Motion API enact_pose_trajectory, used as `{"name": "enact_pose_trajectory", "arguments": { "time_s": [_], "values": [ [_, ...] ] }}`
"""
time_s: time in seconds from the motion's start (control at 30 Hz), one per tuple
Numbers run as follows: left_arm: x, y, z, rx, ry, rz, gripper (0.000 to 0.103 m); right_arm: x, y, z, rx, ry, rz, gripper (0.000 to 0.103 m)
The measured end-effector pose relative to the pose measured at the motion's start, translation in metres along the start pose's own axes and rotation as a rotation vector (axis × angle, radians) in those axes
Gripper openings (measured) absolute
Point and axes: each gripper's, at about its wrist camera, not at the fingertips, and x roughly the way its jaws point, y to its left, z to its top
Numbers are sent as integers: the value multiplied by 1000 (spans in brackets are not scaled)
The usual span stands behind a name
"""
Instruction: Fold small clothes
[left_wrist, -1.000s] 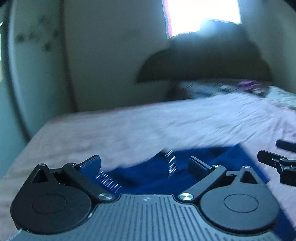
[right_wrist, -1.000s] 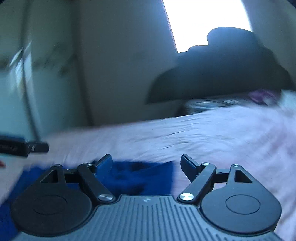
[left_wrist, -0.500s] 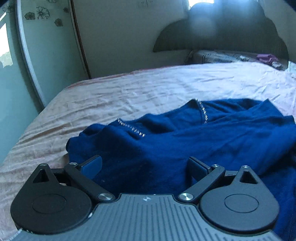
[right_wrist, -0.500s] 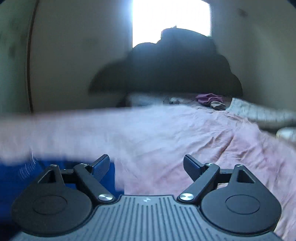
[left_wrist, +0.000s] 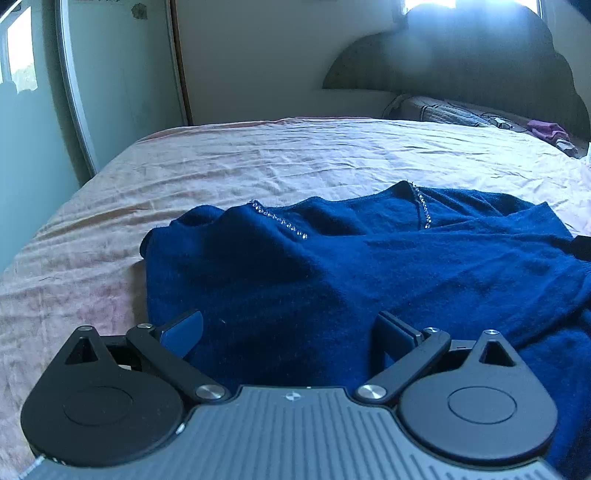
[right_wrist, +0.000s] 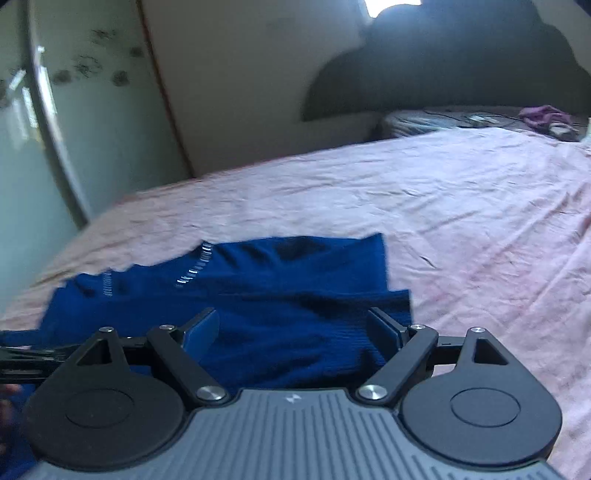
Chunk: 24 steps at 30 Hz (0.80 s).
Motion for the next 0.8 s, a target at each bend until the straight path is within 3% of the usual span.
{"name": "enact_pose_trajectory", "arguments": {
  "time_s": [0.13, 0.2, 0.3, 0.47, 0.63, 0.8],
  "values": [
    [-1, -4, -4, 16, 1, 7, 101, 14, 7, -6, -60, 81, -48, 90],
    [-2, -4, -6, 20, 0, 8, 101, 14, 7, -8, -51, 67, -71, 90],
    [-3, -5, -7, 27, 3, 9, 101, 4, 10, -7, -48, 38, -30, 91],
    [-11, -4, -8, 32, 3, 16, 101, 8, 17, -14, -113, 88, -67, 93],
    [-38, 2, -17, 64, -23, 56, 101, -17, 20, -18, -96, 13, -62, 93],
    [-78, 15, -37, 68, -64, 95, 102, -48, 33, -32, -135, -7, -33, 93]
  ]
}}
